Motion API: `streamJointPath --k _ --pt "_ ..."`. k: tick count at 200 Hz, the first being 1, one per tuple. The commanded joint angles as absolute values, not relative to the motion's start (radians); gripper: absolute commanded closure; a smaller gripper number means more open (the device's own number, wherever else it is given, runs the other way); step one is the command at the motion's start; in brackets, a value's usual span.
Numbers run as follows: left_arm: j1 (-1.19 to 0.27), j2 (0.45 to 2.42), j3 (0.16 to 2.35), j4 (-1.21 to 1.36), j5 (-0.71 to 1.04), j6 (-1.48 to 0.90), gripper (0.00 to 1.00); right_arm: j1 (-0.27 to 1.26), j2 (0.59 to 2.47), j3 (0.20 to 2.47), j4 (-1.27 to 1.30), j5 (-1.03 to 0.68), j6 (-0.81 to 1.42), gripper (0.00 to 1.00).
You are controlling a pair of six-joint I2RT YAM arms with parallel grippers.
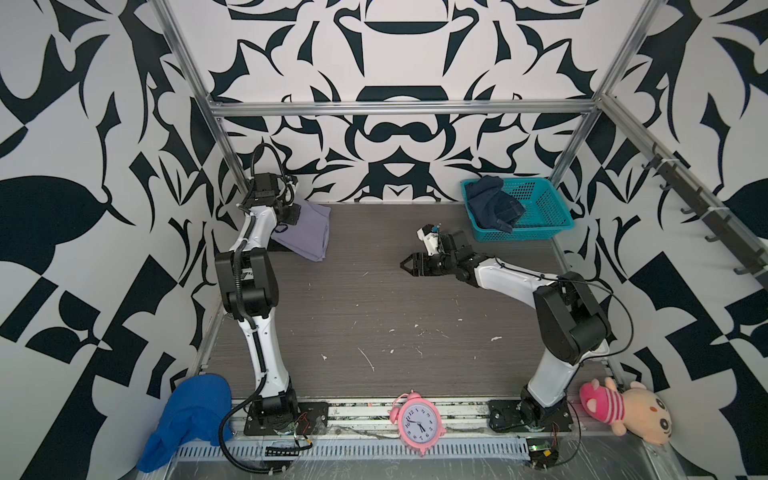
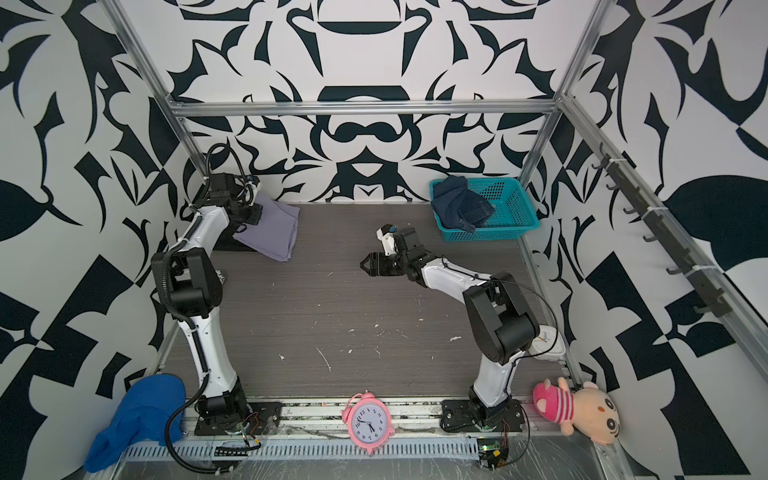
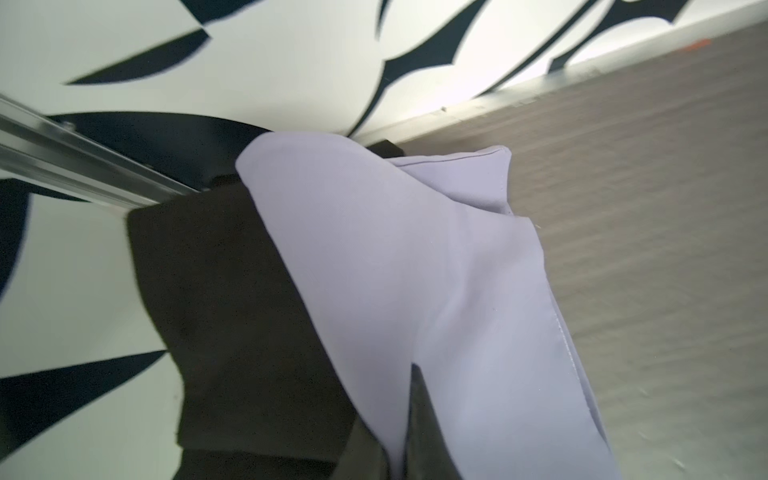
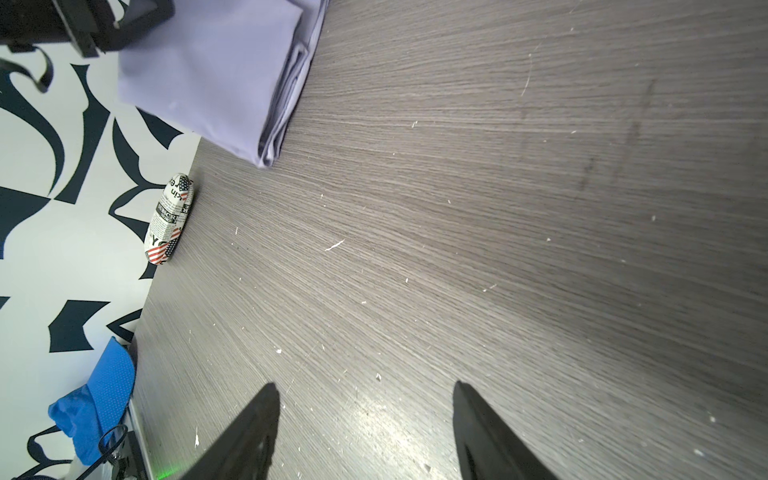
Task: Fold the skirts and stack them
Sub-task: 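Carry the skirt onto the black skirt with the left gripper while the right releases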
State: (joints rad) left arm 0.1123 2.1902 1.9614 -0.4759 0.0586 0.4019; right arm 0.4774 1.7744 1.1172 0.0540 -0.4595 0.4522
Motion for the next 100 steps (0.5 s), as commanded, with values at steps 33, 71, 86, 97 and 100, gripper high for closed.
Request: streamJointPath --k 33,71,86,97,100 --pt "0.136 2.233 2.108 -0.459 0.029 0.42 1.0 0.482 1.749 1.113 0.056 -0.461 0.446 0.3" --pt "0.162 2.243 2.175 -0.494 0.062 0.454 1.0 0.483 1.748 1.114 0.051 -0.458 0.445 0.31" --pt "0.17 2.263 2.215 -0.523 0.06 0.48 1.0 0.483 1.749 1.115 0.043 -0.456 0.446 0.31" --pt "0.175 2.283 2.247 -0.543 0.049 0.497 1.0 0.482 1.747 1.115 0.043 -0.456 0.446 0.31" --pt "0.178 2.29 2.255 -0.546 0.044 0.502 1.0 0.483 1.747 1.115 0.043 -0.456 0.446 0.31"
